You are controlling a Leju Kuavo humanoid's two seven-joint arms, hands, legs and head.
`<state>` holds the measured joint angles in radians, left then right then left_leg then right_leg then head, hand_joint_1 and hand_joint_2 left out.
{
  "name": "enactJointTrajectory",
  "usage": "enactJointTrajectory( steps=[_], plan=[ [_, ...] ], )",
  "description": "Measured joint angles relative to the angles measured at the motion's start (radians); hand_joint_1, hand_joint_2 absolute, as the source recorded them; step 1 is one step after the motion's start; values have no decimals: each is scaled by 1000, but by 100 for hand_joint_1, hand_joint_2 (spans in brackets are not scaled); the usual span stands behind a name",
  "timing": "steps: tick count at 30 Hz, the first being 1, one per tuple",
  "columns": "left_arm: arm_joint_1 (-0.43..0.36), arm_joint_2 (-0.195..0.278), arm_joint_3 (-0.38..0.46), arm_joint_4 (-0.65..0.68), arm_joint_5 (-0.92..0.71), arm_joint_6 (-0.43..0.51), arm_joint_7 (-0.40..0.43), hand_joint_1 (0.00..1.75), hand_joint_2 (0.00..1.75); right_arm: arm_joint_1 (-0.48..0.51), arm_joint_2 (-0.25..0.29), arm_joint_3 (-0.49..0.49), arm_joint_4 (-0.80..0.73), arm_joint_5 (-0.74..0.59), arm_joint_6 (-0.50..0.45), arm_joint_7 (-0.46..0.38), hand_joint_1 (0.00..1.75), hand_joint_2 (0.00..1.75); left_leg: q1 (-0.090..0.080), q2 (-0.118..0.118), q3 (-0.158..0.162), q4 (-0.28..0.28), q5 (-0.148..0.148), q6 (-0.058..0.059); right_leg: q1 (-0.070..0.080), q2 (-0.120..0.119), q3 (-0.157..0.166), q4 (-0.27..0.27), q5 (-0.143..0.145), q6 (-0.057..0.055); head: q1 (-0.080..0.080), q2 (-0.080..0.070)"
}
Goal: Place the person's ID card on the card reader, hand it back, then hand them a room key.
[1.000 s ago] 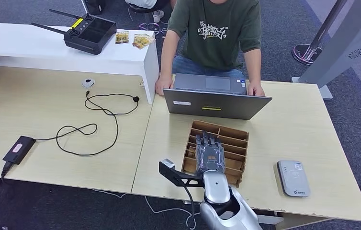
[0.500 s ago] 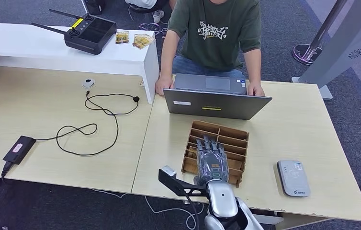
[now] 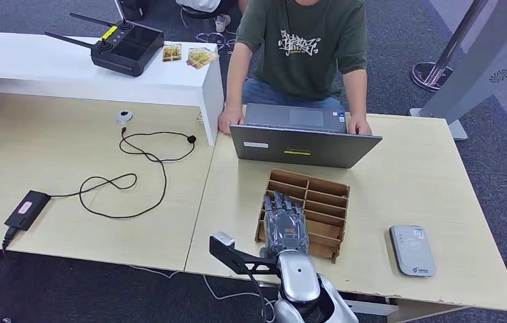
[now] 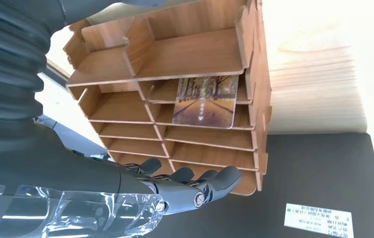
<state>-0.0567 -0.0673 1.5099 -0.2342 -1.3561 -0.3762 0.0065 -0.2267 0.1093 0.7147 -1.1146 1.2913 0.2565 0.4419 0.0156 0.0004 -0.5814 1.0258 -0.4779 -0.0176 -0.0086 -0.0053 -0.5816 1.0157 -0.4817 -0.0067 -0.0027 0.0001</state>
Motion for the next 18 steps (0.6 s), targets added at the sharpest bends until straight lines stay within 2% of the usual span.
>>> enactJointTrajectory(
  steps=[18],
  plan=[
    [0,-1,0,0,6,2,2,0,0,-12,27,-18,64,27,-19,25,0,175,0,0,0,0,0,0,0,0,0,0,0,0,0,0]
  ],
)
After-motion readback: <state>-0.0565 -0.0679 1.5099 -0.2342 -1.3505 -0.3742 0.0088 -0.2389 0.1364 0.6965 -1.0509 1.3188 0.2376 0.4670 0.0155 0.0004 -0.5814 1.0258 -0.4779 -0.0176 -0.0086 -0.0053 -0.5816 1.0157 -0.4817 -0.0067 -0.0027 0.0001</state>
